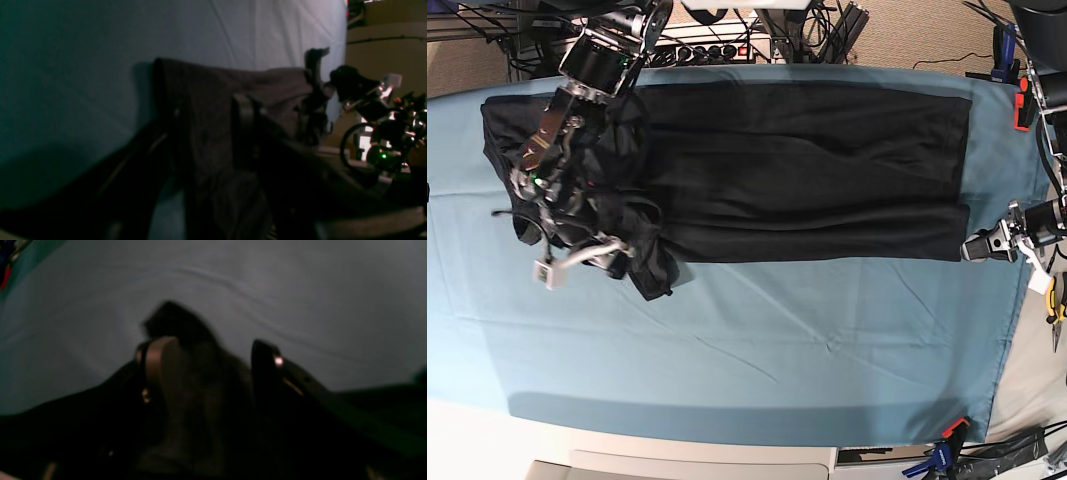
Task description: Fold the T-shirt properly
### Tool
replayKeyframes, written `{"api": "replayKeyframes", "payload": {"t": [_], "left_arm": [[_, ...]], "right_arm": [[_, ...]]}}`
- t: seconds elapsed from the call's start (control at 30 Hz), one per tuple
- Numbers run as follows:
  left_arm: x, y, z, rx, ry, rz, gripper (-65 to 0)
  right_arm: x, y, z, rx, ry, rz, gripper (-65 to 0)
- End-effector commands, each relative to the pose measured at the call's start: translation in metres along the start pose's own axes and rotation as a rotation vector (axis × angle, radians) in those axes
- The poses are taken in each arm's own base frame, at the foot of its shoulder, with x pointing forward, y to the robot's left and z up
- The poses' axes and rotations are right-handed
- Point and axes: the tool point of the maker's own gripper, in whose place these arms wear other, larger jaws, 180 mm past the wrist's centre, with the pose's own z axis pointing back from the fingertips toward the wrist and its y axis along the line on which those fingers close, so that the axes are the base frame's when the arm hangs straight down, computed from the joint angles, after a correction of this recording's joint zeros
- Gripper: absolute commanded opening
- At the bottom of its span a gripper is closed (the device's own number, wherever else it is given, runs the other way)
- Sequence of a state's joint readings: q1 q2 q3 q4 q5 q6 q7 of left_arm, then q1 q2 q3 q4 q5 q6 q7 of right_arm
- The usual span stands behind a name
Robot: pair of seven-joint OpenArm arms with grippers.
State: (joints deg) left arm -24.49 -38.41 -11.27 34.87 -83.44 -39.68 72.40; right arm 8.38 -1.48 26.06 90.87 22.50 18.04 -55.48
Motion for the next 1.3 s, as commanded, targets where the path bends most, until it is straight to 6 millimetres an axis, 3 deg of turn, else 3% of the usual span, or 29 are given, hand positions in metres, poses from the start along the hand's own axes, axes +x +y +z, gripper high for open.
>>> {"api": "replayKeyframes", "payload": {"t": [0.0, 0.17, 0.43, 0.67, 1.27], "left_arm": [[0.022, -0.008, 0.011, -0.01, -0.051, -0.037, -43.9], [0.022, -0.008, 0.011, -0.01, -0.051, -0.037, -43.9], [0.022, -0.008, 0.011, -0.01, -0.051, -0.037, -43.9], [0.023, -0.008, 0.011, -0.011, -0.051, -0.038, -43.9], [0.023, -0.008, 0.011, -0.011, -0.051, -0.037, -43.9]], "right_arm": [[0.021, 0.001, 0.004, 0.013, -0.065, 0.0, -30.6], [0.015, -0.012, 0.008, -0.014, -0.06, -0.024, -30.7], [-0.001, 0.005, 0.001, 0.03, -0.017, 0.0, -30.7], [-0.02, 0.004, -0.009, 0.036, 0.04, -0.024, -30.7], [-0.027, 0.017, -0.008, 0.111, 0.079, -0.013, -30.7]]}}
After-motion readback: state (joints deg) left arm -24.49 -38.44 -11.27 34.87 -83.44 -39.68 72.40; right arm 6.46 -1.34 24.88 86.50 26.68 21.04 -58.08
